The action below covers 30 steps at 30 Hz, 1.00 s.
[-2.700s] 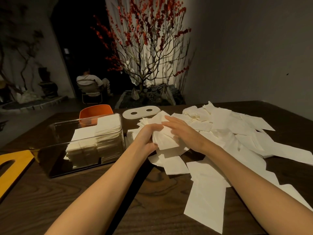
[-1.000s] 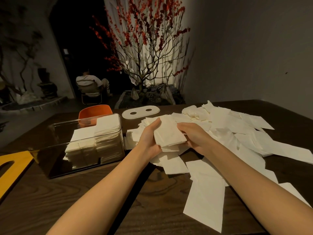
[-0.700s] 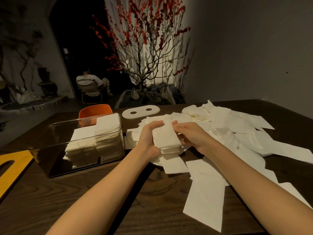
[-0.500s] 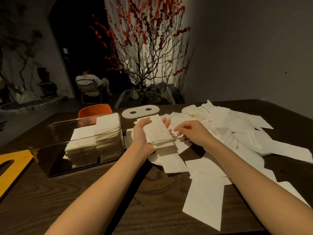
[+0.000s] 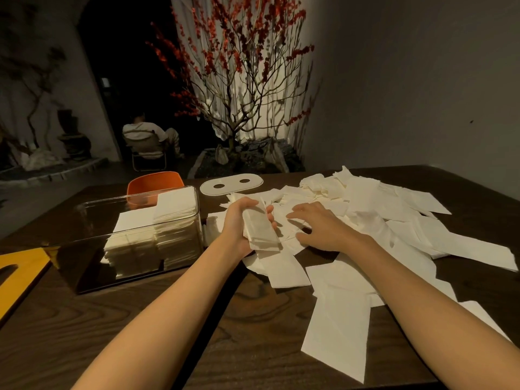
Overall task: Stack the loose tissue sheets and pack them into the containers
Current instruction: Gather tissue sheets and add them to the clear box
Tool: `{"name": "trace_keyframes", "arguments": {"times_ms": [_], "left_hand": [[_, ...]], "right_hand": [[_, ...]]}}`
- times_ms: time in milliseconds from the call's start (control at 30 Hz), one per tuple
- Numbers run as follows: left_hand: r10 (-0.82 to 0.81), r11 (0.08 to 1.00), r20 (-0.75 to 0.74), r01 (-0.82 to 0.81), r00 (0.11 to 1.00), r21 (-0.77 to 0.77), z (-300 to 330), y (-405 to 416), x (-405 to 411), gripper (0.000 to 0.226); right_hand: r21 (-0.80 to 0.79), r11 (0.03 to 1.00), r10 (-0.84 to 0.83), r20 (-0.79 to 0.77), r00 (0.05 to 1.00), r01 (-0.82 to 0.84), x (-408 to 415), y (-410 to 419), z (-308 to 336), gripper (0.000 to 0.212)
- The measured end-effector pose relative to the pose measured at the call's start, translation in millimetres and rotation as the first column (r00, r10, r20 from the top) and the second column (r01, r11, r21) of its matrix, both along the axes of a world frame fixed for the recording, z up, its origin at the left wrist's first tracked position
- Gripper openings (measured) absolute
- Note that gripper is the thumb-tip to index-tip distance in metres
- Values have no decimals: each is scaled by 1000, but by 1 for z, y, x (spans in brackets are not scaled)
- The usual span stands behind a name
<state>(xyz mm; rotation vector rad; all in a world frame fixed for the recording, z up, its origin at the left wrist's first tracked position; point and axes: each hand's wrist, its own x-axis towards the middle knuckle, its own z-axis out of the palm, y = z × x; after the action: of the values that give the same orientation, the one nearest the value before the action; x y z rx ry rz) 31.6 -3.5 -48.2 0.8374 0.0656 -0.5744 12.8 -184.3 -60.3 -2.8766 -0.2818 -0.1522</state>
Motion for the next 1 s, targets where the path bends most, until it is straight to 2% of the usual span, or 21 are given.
{"name": "trace_keyframes", "arguments": {"times_ms": [133,233,300,400,500,633,867,1000], "left_hand": [[30,999,30,-29,999,-41,4,9,4,40],[33,999,47,-31,998,-44,6,14,7,31],[45,999,50,-44,998,-30,7,16,7,23],[55,998,47,-54,997,-13,9,16,4,21],[58,998,39,-58,998,-7,11,16,1,22],[107,994,28,-107,994,21,11,19,4,21],[205,976,-3,-204,979,79,7,23,14,31],[249,964,4,-249,968,95,7,26,18,40]], "right_hand": [[126,984,145,-177,973,-123,-4,11,5,60],[71,975,222,-337,915,-210,-13,13,12,81],[16,970,231,-374,898,-243,-17,15,11,91],[11,976,211,-314,926,-219,-15,17,6,90],[96,972,235,-294,926,-215,-11,15,5,77],[119,977,204,-263,943,-179,-7,13,0,61],[96,994,56,24,998,-58,-5,26,-1,45],[216,976,-1,91,996,-18,-5,39,-2,35]]}}
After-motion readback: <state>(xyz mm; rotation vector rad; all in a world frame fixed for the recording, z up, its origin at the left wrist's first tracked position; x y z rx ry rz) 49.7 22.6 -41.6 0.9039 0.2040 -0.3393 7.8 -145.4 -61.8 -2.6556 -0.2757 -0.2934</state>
